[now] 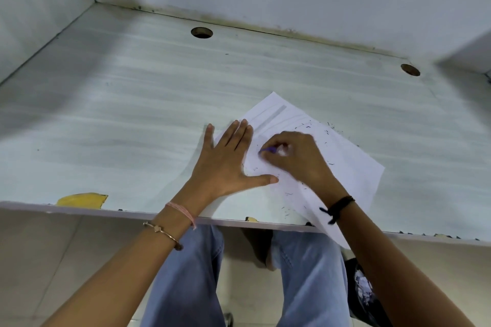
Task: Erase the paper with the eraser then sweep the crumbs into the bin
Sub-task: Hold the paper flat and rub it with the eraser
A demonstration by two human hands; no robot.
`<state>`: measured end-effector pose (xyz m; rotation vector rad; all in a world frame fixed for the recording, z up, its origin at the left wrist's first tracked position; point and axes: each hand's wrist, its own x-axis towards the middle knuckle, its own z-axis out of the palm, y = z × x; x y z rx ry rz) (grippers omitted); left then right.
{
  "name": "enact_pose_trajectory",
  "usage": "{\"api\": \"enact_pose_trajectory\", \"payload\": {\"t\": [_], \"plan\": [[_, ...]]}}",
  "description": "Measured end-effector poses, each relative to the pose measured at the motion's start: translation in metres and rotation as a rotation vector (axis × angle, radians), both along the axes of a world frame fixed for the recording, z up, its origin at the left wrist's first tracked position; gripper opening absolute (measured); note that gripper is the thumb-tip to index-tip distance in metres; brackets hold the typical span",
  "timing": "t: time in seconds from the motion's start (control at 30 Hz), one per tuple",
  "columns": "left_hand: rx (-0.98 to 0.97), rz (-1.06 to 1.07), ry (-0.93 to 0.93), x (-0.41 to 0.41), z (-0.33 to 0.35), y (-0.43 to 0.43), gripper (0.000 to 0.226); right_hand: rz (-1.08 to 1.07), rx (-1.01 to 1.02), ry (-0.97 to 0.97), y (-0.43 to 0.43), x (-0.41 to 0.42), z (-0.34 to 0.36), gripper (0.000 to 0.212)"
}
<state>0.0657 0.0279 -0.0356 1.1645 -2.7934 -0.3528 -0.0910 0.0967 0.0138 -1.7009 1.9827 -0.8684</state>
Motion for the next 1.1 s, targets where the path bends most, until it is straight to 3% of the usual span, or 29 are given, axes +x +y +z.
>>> {"api": "enact_pose_trajectory", "payload": {"t": [0.1, 0.23, 0.4, 0.57, 0.7, 0.9, 1.03, 1.1], "plan": [[0.010, 0.004, 0.011, 0.000, 0.000, 0.001, 0.125, -0.084, -0.036, 0.007, -0.004, -0.003, 0.001, 0.003], [-0.030, -0.010, -0.012, 0.000, -0.001, -0.001, 0.126, 0.110, 0.074, 0.028, 0.006, 0.016, -0.001, 0.003], [0.021, 0.008, 0.007, 0.000, 0.002, 0.002, 0.125, -0.185, -0.042, 0.020, -0.009, -0.018, 0.000, 0.002], [-0.021, 0.000, -0.014, -0.001, 0.001, -0.001, 0.128, 0.057, 0.050, 0.013, 0.003, 0.011, -0.002, 0.002], [0.015, 0.004, -0.007, 0.000, 0.003, 0.002, 0.124, -0.178, -0.046, 0.033, -0.011, -0.021, 0.003, 0.002], [-0.027, -0.008, -0.020, 0.000, 0.000, -0.001, 0.126, 0.115, 0.050, 0.045, 0.004, 0.011, -0.001, 0.002], [0.014, 0.000, -0.011, 0.000, 0.002, 0.002, 0.124, -0.150, -0.020, 0.044, -0.013, -0.023, 0.004, 0.001], [0.014, 0.004, -0.003, 0.000, 0.002, 0.001, 0.124, -0.120, -0.007, 0.049, -0.012, -0.015, 0.002, 0.001]]}}
